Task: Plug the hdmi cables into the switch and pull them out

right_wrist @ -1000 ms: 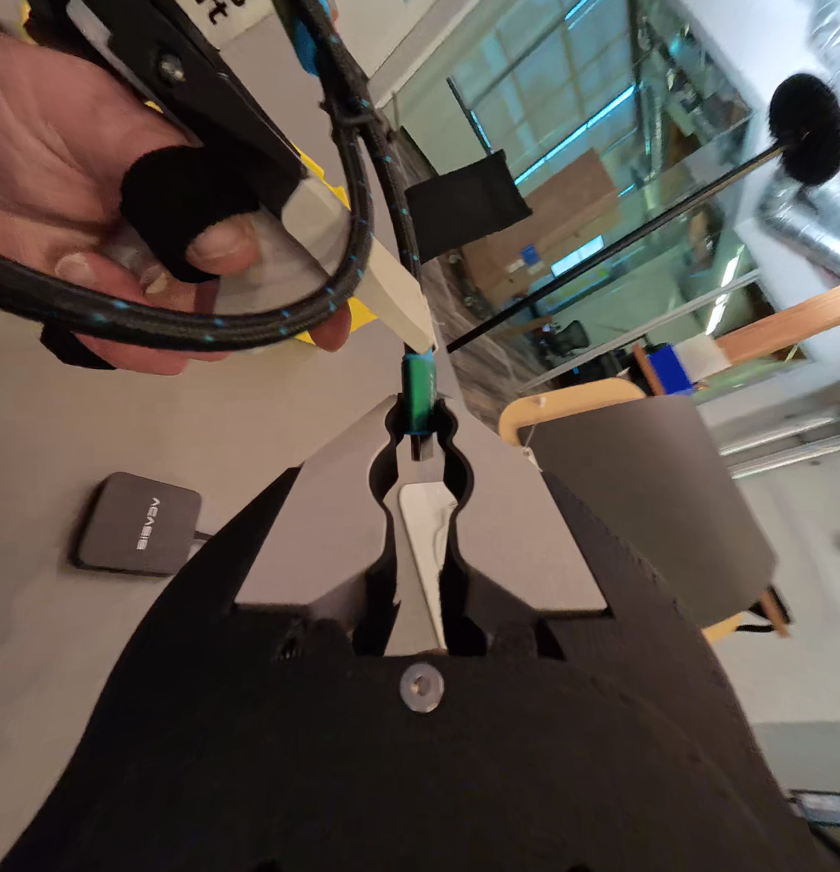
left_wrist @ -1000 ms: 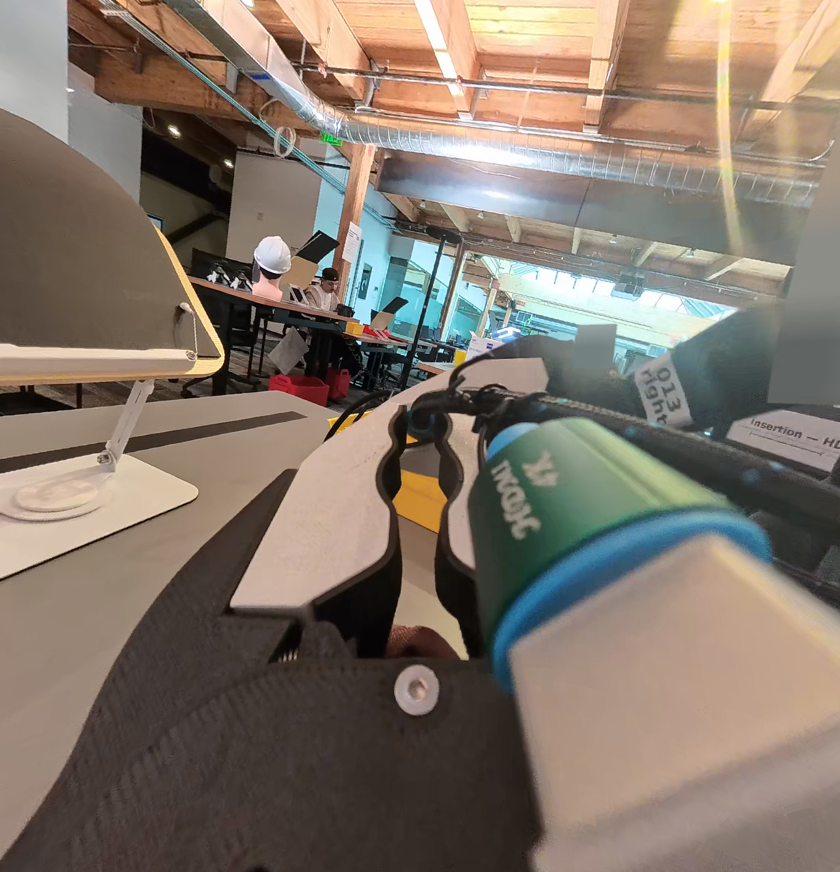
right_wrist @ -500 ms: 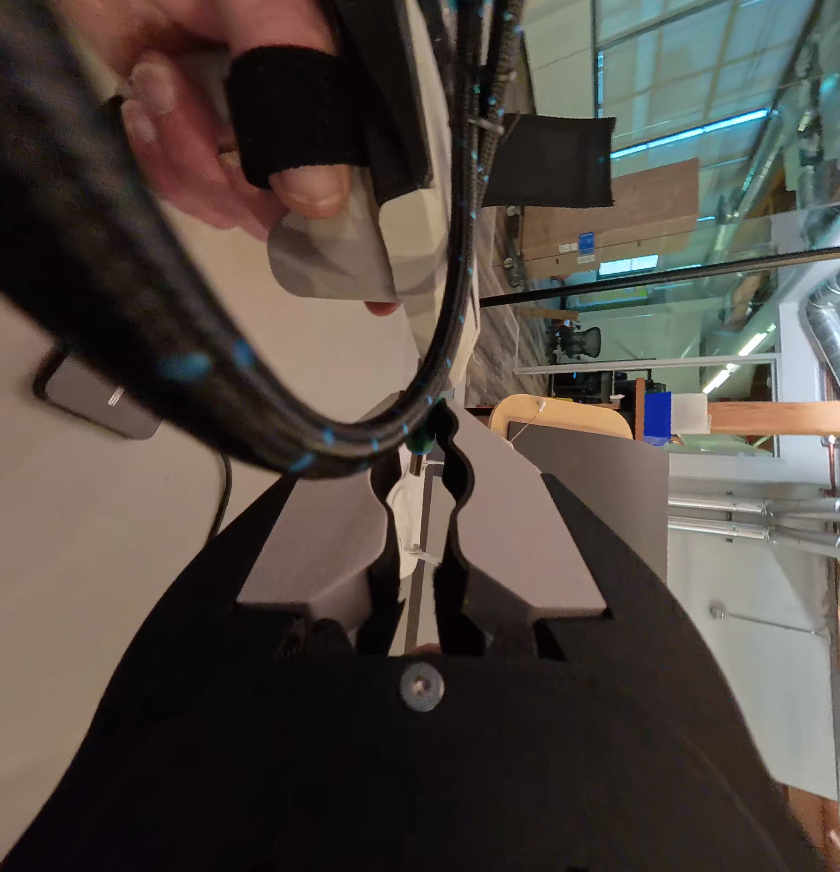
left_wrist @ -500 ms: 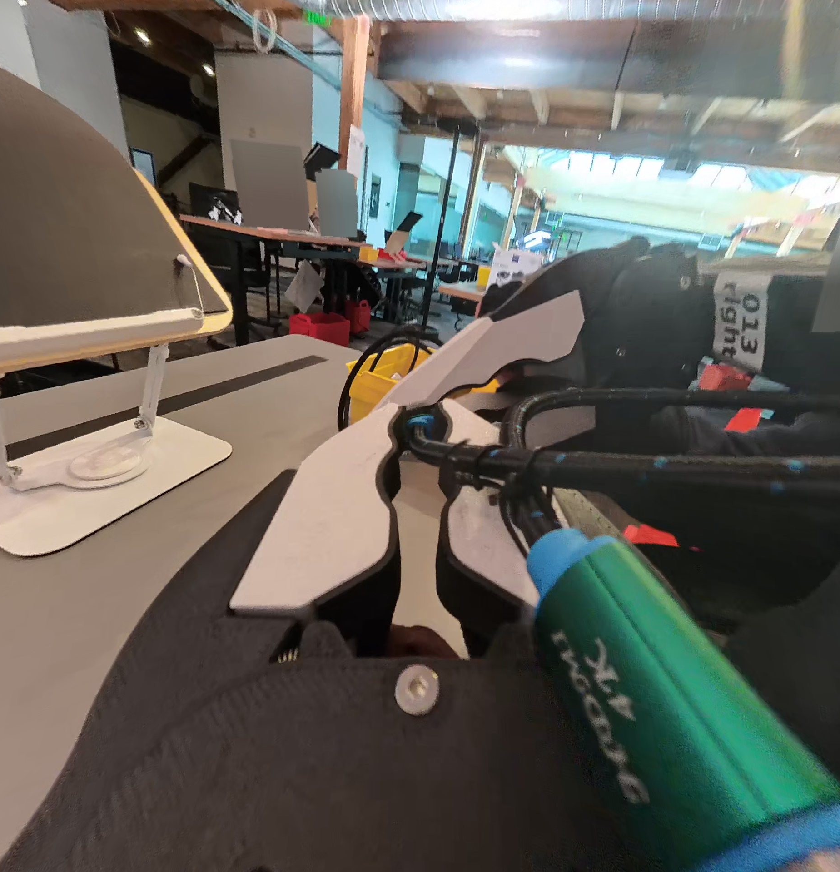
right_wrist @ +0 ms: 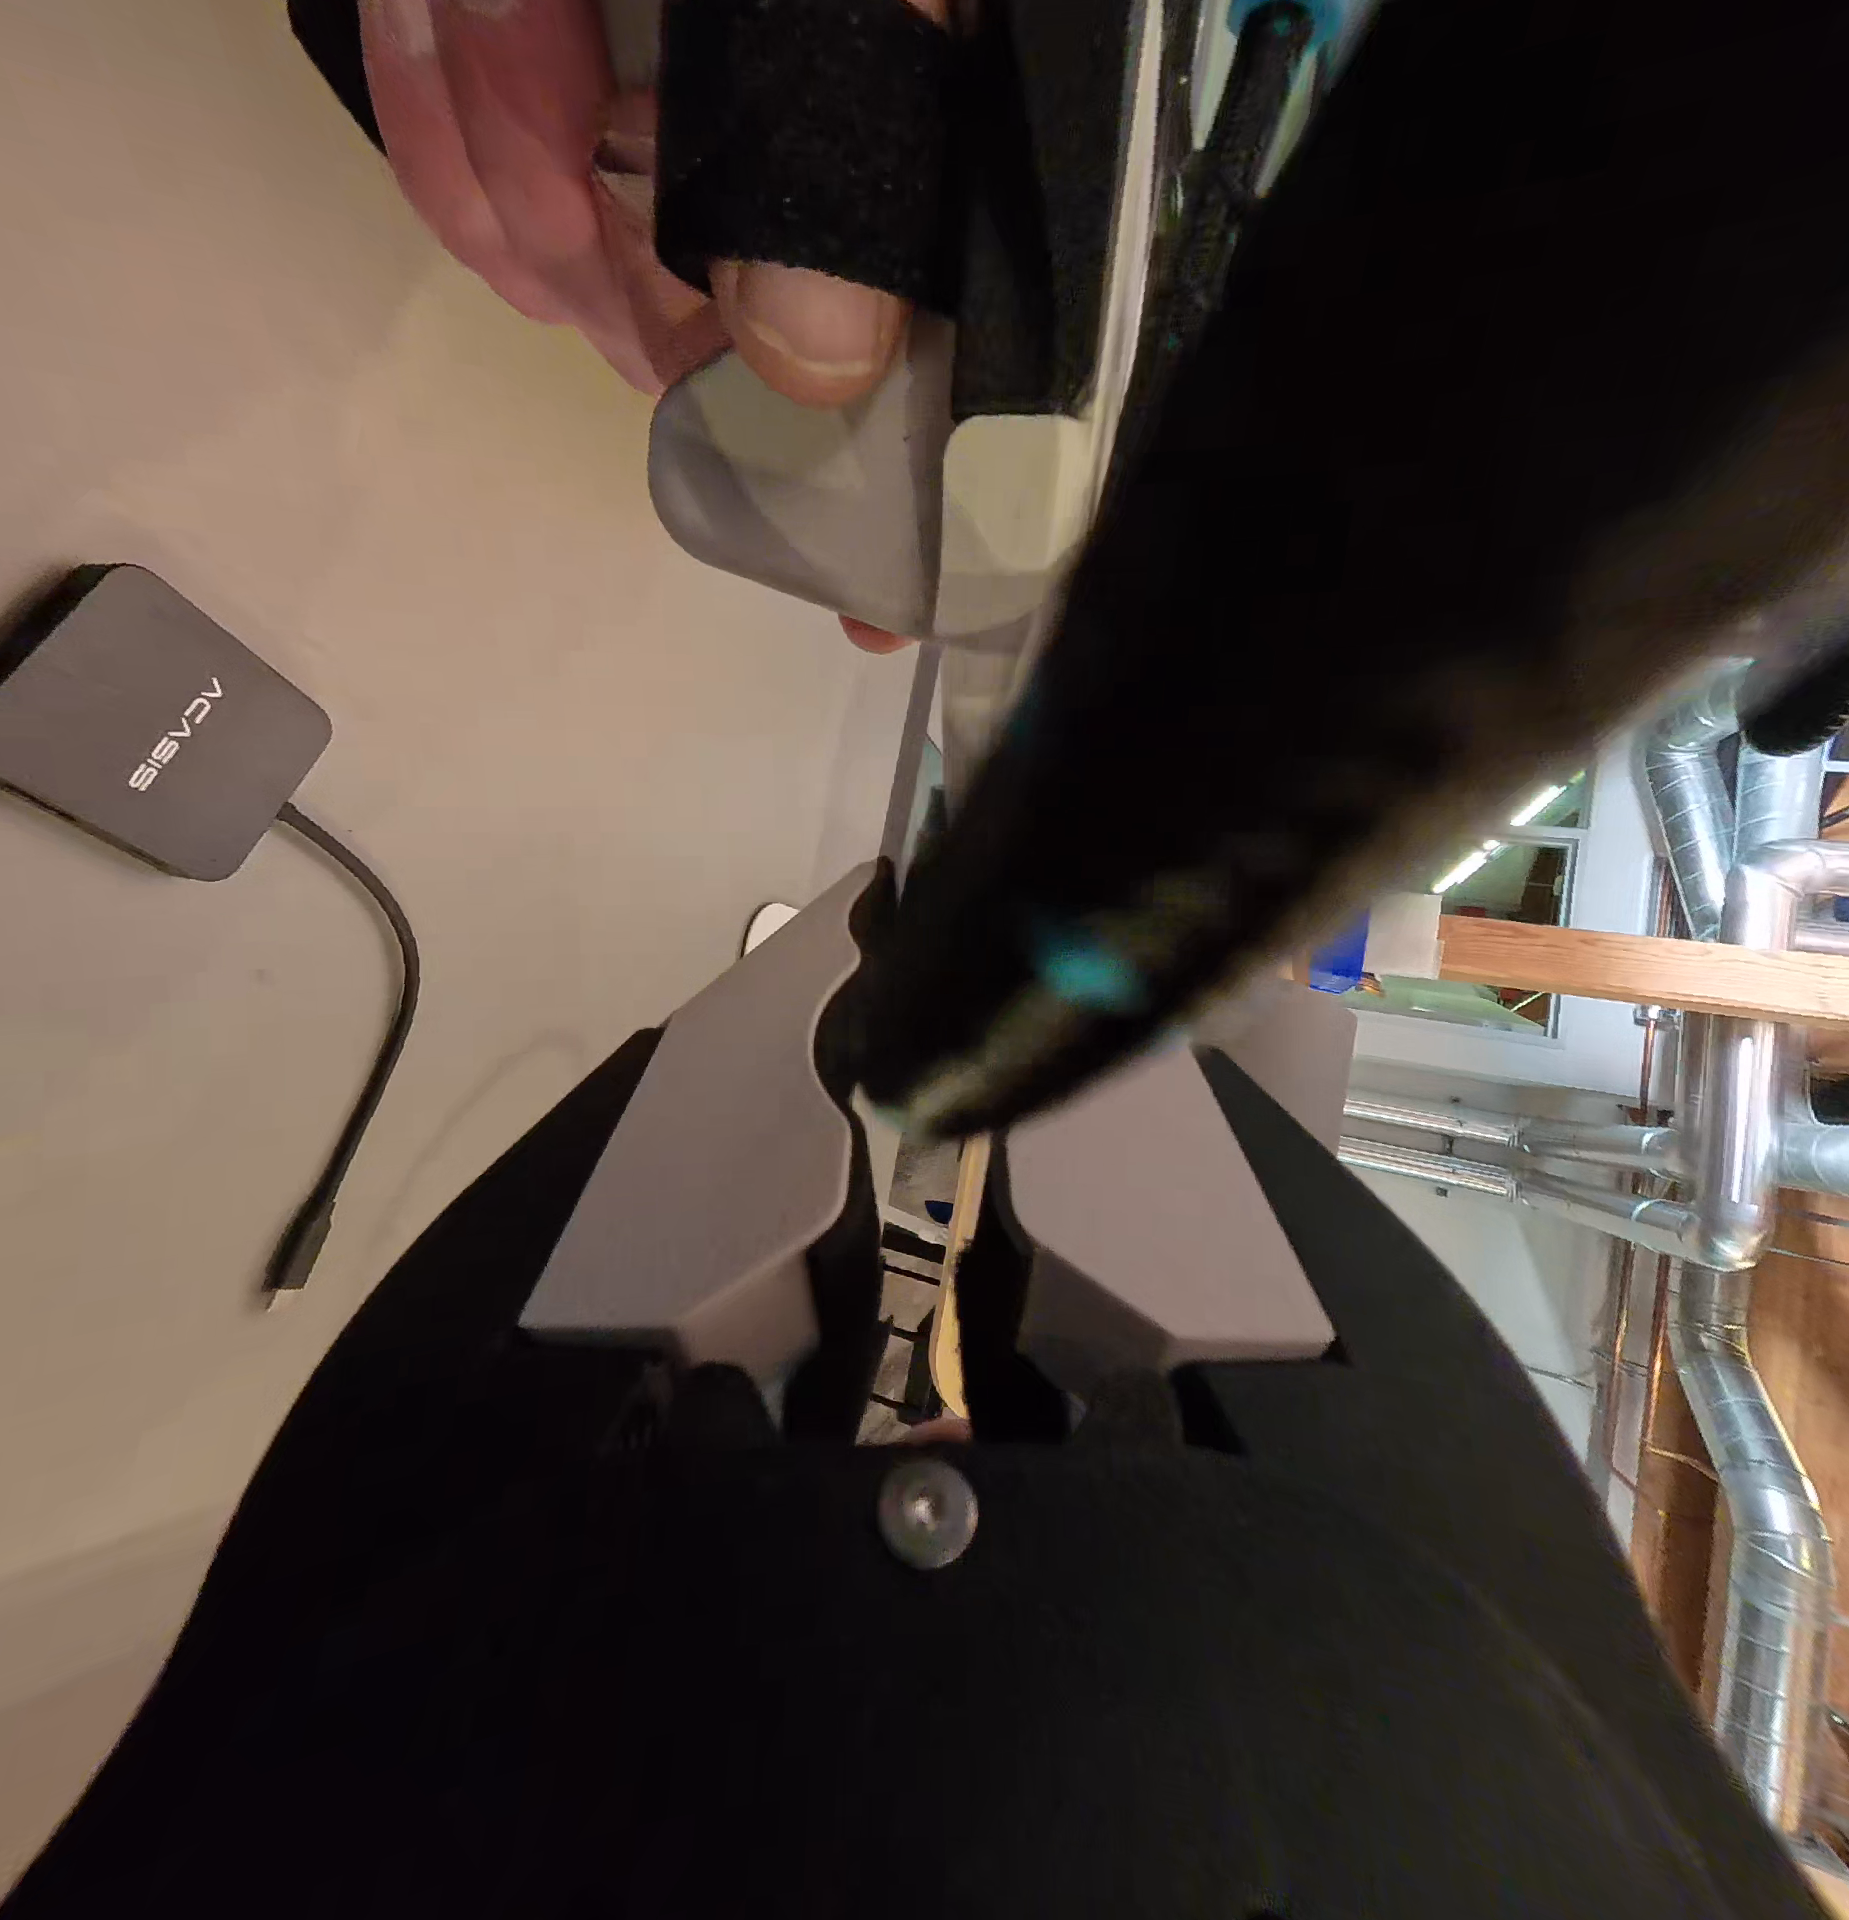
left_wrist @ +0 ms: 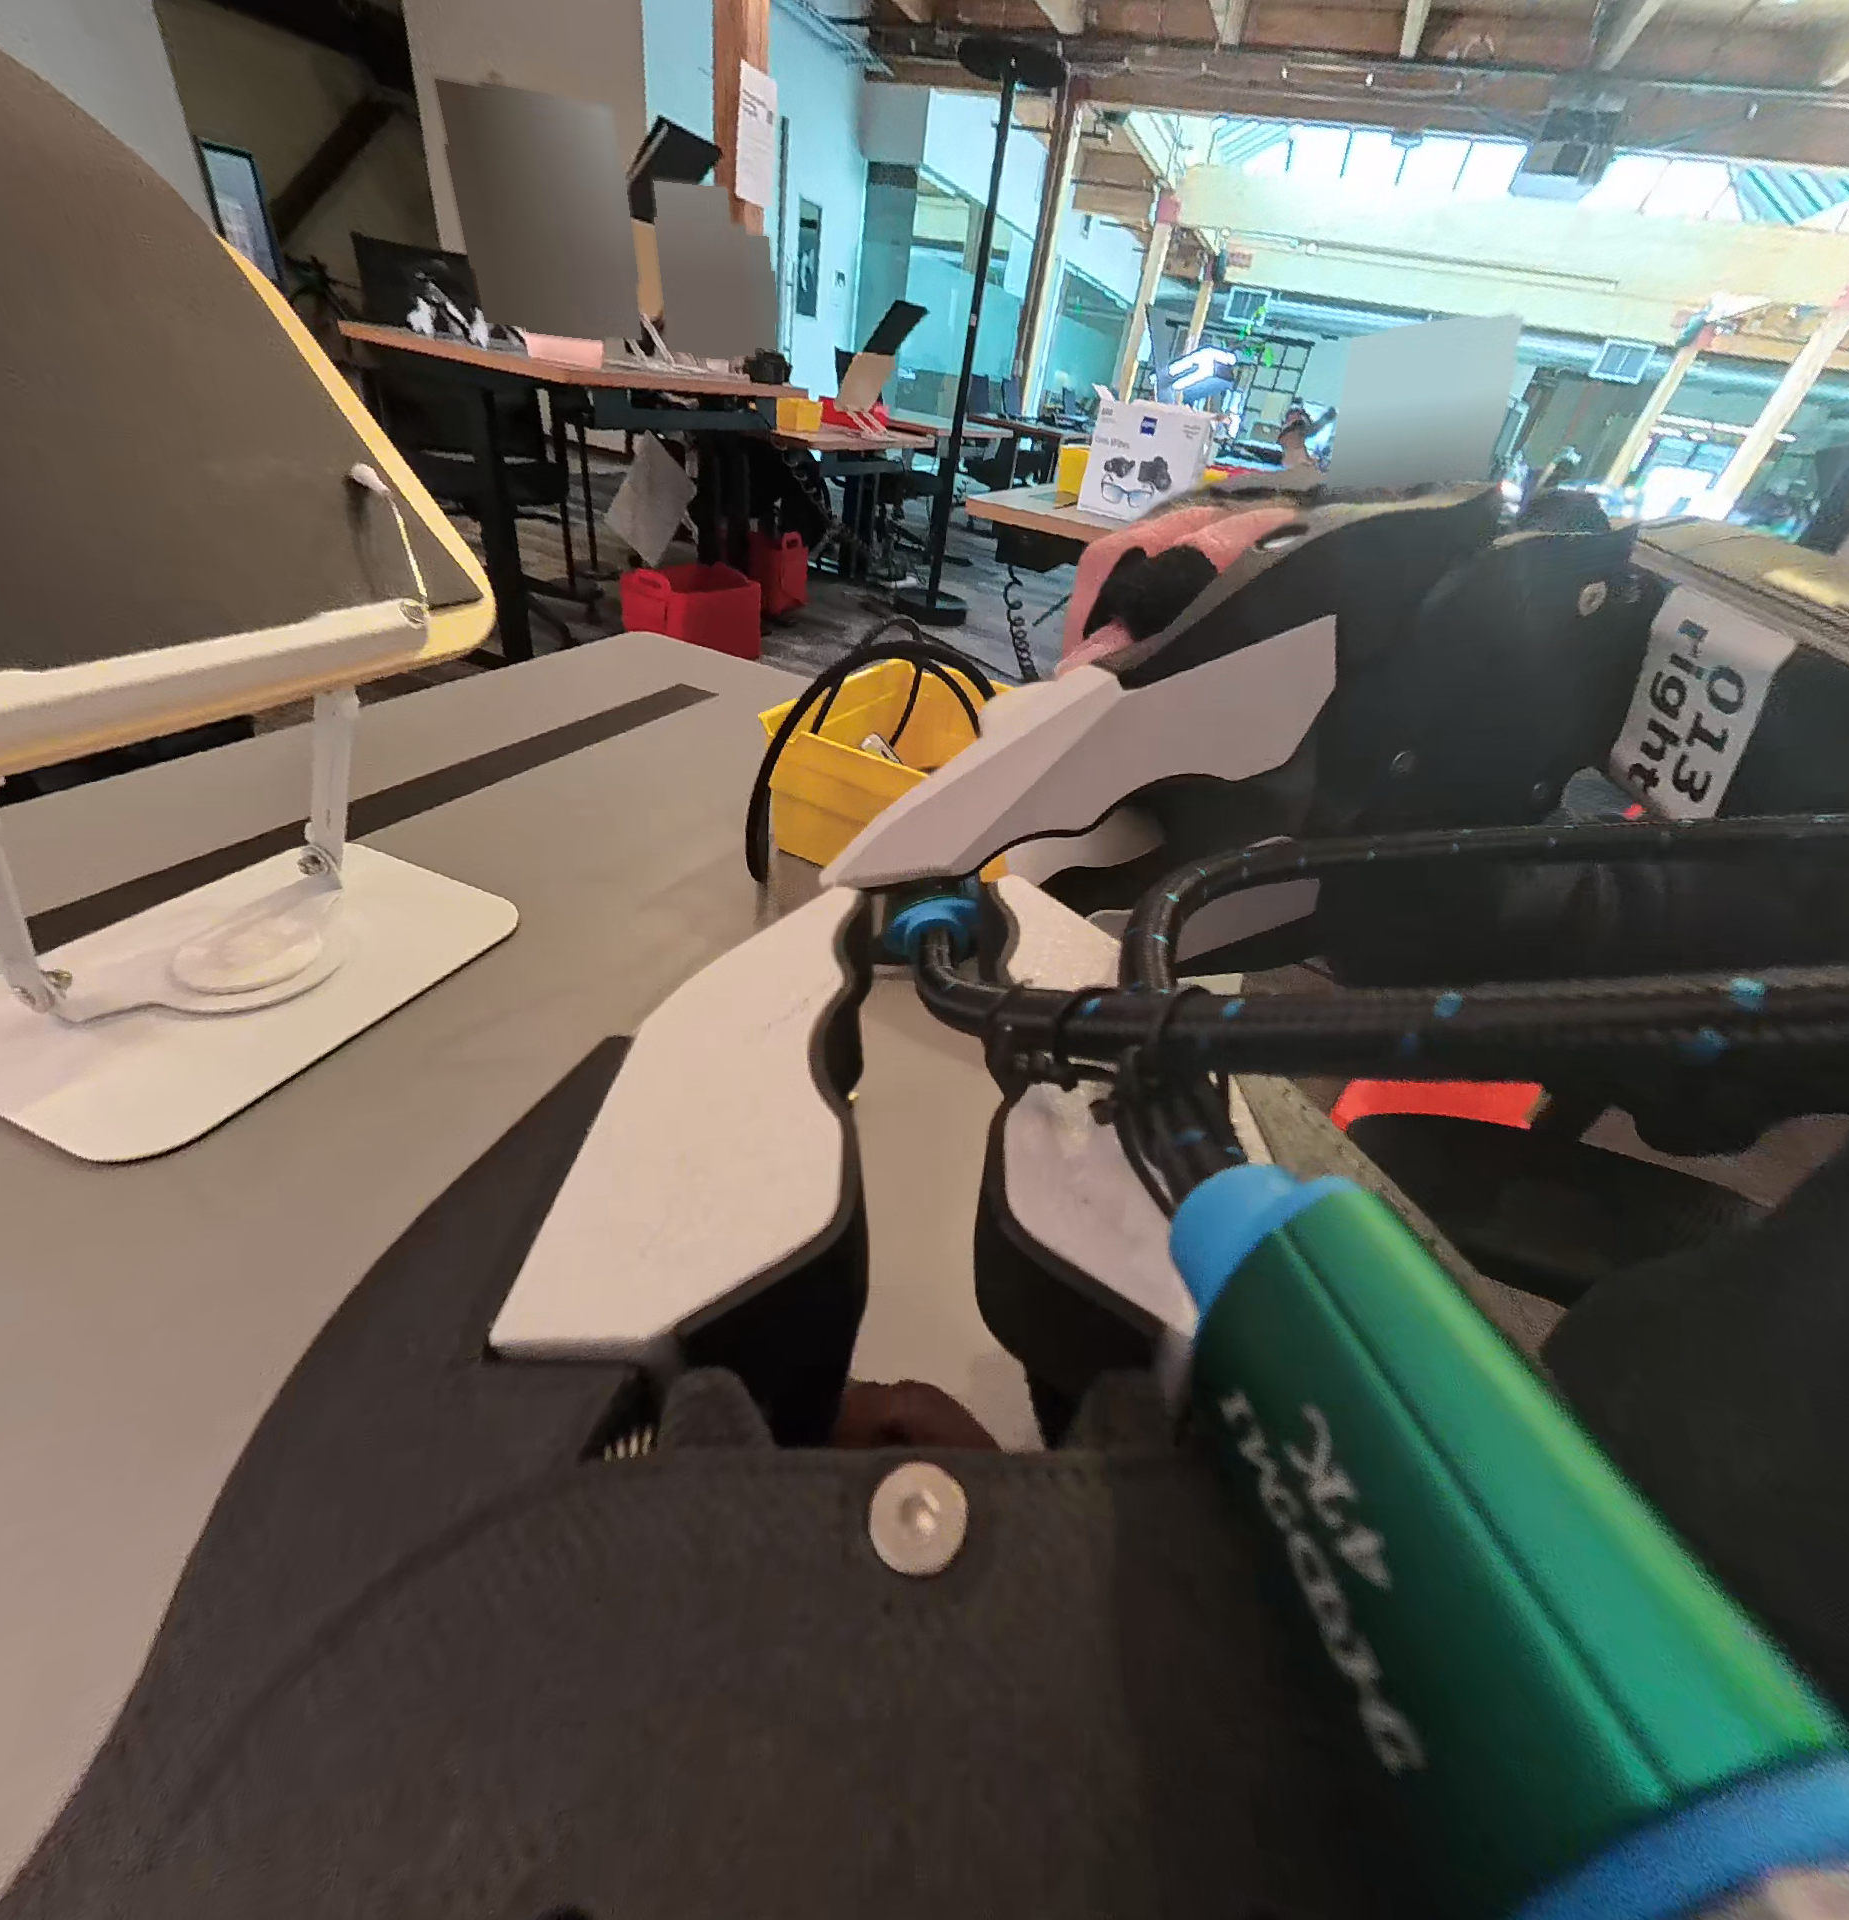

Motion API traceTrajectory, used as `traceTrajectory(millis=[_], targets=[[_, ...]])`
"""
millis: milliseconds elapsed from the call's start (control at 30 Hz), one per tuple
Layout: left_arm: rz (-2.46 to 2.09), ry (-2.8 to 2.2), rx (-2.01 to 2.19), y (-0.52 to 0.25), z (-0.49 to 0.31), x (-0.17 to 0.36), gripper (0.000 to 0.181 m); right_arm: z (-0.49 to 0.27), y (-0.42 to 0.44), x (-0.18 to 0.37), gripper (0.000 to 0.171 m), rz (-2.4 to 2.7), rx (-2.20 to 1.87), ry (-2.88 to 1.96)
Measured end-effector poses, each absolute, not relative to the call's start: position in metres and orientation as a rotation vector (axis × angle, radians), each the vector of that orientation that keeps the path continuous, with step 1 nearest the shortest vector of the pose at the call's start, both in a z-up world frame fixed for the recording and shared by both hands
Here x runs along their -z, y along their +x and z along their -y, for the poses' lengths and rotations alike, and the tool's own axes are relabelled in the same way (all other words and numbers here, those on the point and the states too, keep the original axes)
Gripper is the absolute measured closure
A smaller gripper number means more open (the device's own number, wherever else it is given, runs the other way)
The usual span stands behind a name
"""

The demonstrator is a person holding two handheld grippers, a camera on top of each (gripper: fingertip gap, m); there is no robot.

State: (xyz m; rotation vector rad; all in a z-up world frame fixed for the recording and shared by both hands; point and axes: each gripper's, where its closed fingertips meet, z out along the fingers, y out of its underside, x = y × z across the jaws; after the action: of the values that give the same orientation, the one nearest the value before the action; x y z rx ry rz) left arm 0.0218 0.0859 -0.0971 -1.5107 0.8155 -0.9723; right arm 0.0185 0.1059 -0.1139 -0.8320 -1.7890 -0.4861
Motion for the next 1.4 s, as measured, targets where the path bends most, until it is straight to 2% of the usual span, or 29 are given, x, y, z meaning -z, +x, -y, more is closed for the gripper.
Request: traceTrajectory(millis=[67,533,567,633,733,833,933,1200,1400], targets=[[-0.836,-1.537,0.979,0.024,-0.084,0.100,0.168,-0.107,0.020,0.117,0.161,1.813,0.519,-0.818],[-0.950,-1.774,1.039,0.025,-0.079,0.132,0.167,-0.103,0.023,0.148,0.158,2.075,0.684,-0.658],[-0.952,-1.759,1.025,0.025,-0.079,0.132,0.164,-0.106,0.024,0.146,0.159,2.061,0.686,-0.676],[-0.950,-1.768,0.977,0.025,-0.084,0.140,0.143,-0.114,0.026,0.136,0.161,2.012,0.667,-0.718],[-0.891,-1.709,0.995,0.024,-0.088,0.132,0.147,-0.115,0.027,0.130,0.161,1.988,0.640,-0.742],[-0.867,-1.676,0.954,0.021,-0.093,0.129,0.141,-0.117,0.025,0.129,0.161,1.960,0.613,-0.780],[-0.850,-1.648,0.977,0.019,-0.092,0.125,0.140,-0.125,0.030,0.132,0.161,1.935,0.593,-0.826],[-0.874,-1.650,0.966,0.017,-0.091,0.126,0.152,-0.124,0.030,0.147,0.161,1.985,0.638,-0.777],[-1.001,-1.845,1.026,0.012,-0.083,0.144,0.150,-0.113,0.027,0.166,0.159,2.120,0.709,-0.660]])
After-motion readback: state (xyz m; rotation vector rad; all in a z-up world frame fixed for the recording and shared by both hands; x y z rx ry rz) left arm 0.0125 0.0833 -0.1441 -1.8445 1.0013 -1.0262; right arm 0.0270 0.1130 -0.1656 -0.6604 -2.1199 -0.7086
